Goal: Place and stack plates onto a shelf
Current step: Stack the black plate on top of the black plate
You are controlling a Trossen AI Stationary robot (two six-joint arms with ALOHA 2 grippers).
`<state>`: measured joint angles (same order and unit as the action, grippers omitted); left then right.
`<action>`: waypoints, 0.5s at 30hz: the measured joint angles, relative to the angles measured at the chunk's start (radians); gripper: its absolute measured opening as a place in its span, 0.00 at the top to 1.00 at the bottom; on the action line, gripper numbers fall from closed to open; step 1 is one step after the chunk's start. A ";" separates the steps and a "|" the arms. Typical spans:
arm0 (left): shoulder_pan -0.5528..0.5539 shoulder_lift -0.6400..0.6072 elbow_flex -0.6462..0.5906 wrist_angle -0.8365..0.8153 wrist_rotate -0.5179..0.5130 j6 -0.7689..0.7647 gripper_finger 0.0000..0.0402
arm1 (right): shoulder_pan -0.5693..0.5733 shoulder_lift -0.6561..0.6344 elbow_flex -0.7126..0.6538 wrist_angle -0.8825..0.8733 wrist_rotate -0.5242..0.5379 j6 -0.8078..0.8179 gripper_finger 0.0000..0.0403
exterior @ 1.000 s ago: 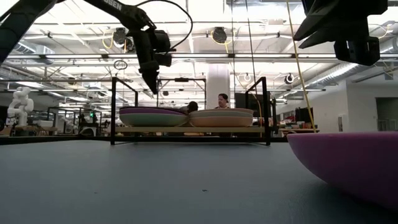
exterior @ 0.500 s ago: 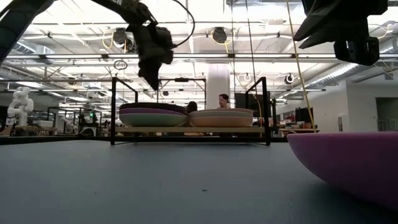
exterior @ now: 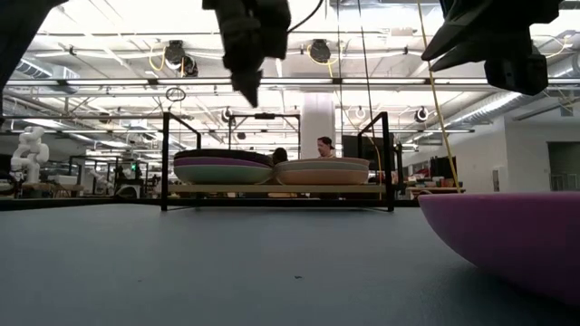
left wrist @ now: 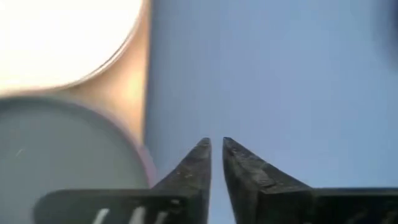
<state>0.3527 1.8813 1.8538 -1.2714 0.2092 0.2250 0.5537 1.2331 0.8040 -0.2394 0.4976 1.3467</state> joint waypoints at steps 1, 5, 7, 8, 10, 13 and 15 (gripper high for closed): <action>-0.019 0.000 0.000 0.016 0.000 -0.016 0.91 | 0.000 0.000 0.000 0.000 0.000 0.000 0.87; -0.072 -0.001 -0.006 0.082 -0.001 -0.045 0.99 | 0.000 0.000 0.000 0.001 -0.005 -0.024 0.87; -0.082 -0.003 -0.039 0.119 -0.005 -0.058 0.99 | 0.000 0.000 0.000 0.002 -0.029 -0.038 0.87; -0.081 -0.003 -0.065 0.127 -0.005 -0.078 0.99 | 0.000 0.000 0.000 0.002 -0.040 -0.048 0.87; -0.068 -0.001 -0.128 0.138 -0.008 -0.113 0.99 | 0.000 0.000 0.000 0.002 -0.056 -0.052 0.87; -0.049 -0.001 -0.213 0.152 -0.028 -0.148 0.99 | 0.004 0.000 0.000 0.001 -0.053 -0.053 0.87; -0.042 -0.001 -0.254 0.152 -0.060 -0.160 0.99 | 0.004 0.000 0.000 0.001 -0.052 -0.055 0.87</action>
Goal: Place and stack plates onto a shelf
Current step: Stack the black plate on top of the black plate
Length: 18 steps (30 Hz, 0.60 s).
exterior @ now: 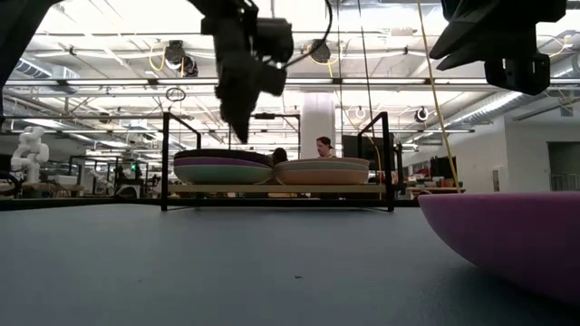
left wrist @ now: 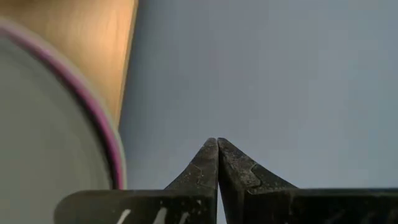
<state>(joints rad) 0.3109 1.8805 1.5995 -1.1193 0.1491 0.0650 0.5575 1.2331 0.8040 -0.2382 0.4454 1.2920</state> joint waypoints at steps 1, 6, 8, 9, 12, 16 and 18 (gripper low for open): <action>0.002 0.000 -0.018 0.000 -0.017 -0.001 1.00 | 0.000 0.000 0.000 0.000 0.000 -0.005 0.87; 0.023 0.000 -0.090 -0.001 -0.025 -0.035 1.00 | 0.000 0.000 0.000 0.000 -0.001 -0.021 0.87; 0.028 0.000 -0.109 0.005 -0.037 -0.049 1.00 | 0.000 0.000 0.000 0.001 -0.002 -0.020 0.87; 0.029 0.000 -0.116 0.014 -0.047 -0.050 1.00 | 0.000 0.000 0.000 0.001 -0.002 -0.020 0.87; 0.029 0.000 -0.133 0.045 -0.072 -0.042 1.00 | 0.000 0.000 0.000 0.001 -0.003 -0.019 0.87; 0.032 0.000 -0.141 0.083 -0.081 -0.042 1.00 | 0.000 0.000 0.000 0.002 -0.004 -0.018 0.87; 0.033 0.000 -0.141 0.081 -0.107 -0.043 1.00 | 0.000 0.000 0.000 0.002 -0.004 -0.017 0.87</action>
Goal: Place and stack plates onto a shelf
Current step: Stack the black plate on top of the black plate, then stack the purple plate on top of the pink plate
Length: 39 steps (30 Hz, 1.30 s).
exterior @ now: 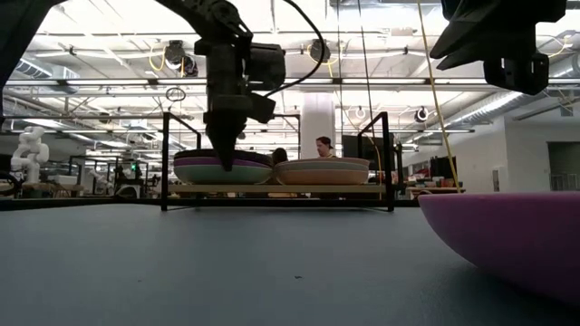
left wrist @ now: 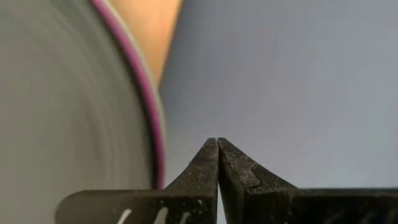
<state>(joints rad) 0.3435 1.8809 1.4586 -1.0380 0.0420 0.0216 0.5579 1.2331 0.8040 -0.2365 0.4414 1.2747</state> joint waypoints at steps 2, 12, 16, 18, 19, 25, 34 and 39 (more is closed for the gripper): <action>0.004 0.000 0.000 0.013 -0.015 0.006 1.00 | 0.000 0.000 0.000 0.000 0.000 0.015 0.87; 0.043 0.000 0.000 0.047 -0.016 0.023 1.00 | 0.000 0.000 0.000 0.012 -0.001 0.049 0.87; 0.061 0.000 0.000 0.056 -0.017 0.038 1.00 | 0.000 0.000 0.000 0.015 -0.001 0.049 0.87; 0.067 0.000 0.000 0.076 -0.017 0.048 1.00 | 0.000 0.000 0.000 0.015 -0.001 0.048 0.87; 0.069 0.000 0.000 0.085 -0.017 0.050 1.00 | 0.000 0.000 0.000 0.015 -0.001 0.047 0.87; 0.070 -0.005 0.000 0.099 -0.007 0.048 1.00 | 0.000 0.000 0.000 0.030 -0.001 0.048 0.87; -0.010 -0.128 0.000 0.107 0.011 -0.075 1.00 | 0.000 0.000 0.000 0.036 -0.073 0.136 0.87; -0.101 -0.217 0.000 0.106 0.013 -0.218 1.00 | 0.000 0.000 0.000 0.034 -0.160 0.203 0.87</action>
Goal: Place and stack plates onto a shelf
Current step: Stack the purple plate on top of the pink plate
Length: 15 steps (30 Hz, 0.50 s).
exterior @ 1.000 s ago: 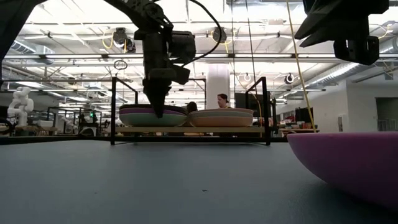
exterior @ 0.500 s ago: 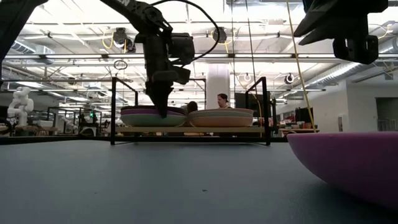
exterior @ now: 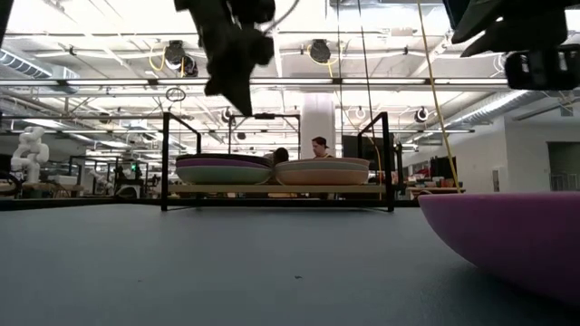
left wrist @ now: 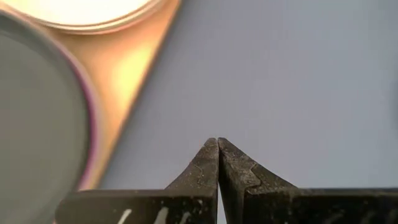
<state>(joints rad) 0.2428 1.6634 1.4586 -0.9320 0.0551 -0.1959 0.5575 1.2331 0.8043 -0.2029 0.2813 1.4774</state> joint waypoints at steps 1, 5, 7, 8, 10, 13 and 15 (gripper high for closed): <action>-0.022 -0.013 0.000 0.000 0.000 -0.023 1.00 | 0.000 0.000 0.000 -0.001 0.000 0.049 0.87; -0.122 -0.050 0.000 -0.006 0.000 -0.106 1.00 | 0.000 0.000 0.000 0.001 0.000 0.132 0.87; -0.182 -0.064 0.000 -0.007 0.000 -0.163 1.00 | 0.000 0.000 0.000 0.004 0.000 0.133 0.87; -0.213 -0.072 0.000 -0.005 0.000 -0.193 1.00 | 0.001 0.000 0.000 0.000 -0.003 0.131 0.87; -0.277 -0.082 0.000 0.005 0.000 -0.252 1.00 | 0.001 0.000 0.000 -0.015 -0.003 0.130 0.87; -0.372 -0.084 0.000 0.014 -0.005 -0.341 1.00 | 0.004 0.000 0.000 -0.016 -0.011 0.121 0.87; -0.431 -0.083 0.000 0.005 -0.008 -0.389 1.00 | 0.012 0.000 0.000 -0.017 -0.037 0.119 0.87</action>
<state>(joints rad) -0.1887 1.5806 1.4590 -0.9267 0.0469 -0.5845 0.5691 1.2331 0.8043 -0.2203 0.2446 1.5967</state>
